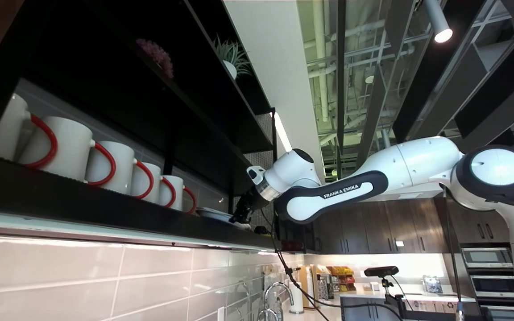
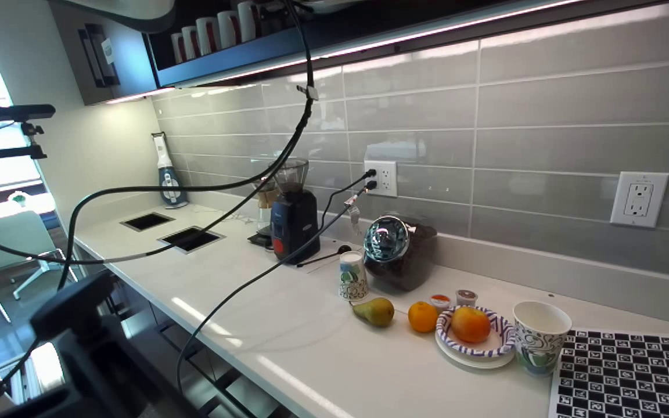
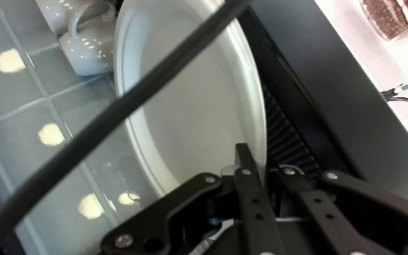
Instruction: Put the plates on the shelf on the counter, then pick up one plate and put it on the shelf
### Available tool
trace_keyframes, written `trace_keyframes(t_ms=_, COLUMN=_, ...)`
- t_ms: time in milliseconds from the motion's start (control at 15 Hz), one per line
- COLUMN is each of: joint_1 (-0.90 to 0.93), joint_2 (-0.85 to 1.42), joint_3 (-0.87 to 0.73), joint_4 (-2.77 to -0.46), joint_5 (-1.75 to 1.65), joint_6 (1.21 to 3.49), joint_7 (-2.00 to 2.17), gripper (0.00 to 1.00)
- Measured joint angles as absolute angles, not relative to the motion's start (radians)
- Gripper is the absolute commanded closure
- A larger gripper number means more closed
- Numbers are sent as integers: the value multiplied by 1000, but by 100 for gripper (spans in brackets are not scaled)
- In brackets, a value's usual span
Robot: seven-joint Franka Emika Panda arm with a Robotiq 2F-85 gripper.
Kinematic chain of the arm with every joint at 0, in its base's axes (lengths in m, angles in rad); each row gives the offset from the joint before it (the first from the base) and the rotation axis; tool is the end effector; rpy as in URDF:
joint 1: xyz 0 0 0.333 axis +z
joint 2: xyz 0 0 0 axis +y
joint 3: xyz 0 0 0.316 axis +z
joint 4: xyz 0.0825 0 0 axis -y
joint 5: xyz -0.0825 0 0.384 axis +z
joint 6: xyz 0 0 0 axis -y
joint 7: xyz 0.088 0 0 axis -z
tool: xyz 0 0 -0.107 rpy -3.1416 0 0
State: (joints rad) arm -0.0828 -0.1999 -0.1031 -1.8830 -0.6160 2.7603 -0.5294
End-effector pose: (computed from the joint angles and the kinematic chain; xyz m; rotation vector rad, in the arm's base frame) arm 0.5382 -0.0835 0.7170 1.9774 0.8066 0.9614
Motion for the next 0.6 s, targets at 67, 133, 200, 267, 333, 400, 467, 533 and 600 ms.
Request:
trace_keyframes(t_ms=67, joint_1=-108, joint_2=-201, joint_3=-86, joint_4=-1875, joint_5=-658, joint_6=2753, joint_7=-453, gripper=100)
trace_keyframes(t_ms=133, joint_1=-137, joint_2=-205, joint_3=-63, joint_4=-1864, joint_5=-697, joint_6=2730, joint_7=-379, gripper=99)
trace_keyframes(t_ms=200, joint_1=-162, joint_2=-214, joint_3=-36, joint_4=-1853, joint_5=-736, joint_6=2687, joint_7=-303, gripper=99)
trace_keyframes(t_ms=267, joint_1=-176, joint_2=-231, joint_3=-10, joint_4=-1850, joint_5=-774, joint_6=2624, joint_7=-230, gripper=99)
trace_keyframes(t_ms=333, joint_1=-180, joint_2=-252, joint_3=15, joint_4=-1851, joint_5=-798, joint_6=2547, joint_7=-169, gripper=99)
trace_keyframes(t_ms=400, joint_1=-179, joint_2=-277, joint_3=41, joint_4=-1855, joint_5=-809, joint_6=2460, joint_7=-120, gripper=99)
trace_keyframes(t_ms=467, joint_1=-179, joint_2=-304, joint_3=72, joint_4=-1860, joint_5=-809, joint_6=2366, joint_7=-80, gripper=99)
trace_keyframes(t_ms=533, joint_1=-178, joint_2=-329, joint_3=103, joint_4=-1864, joint_5=-807, joint_6=2273, joint_7=-48, gripper=99)
trace_keyframes(t_ms=600, joint_1=-172, joint_2=-352, joint_3=127, joint_4=-1869, joint_5=-806, joint_6=2180, joint_7=-17, gripper=99)
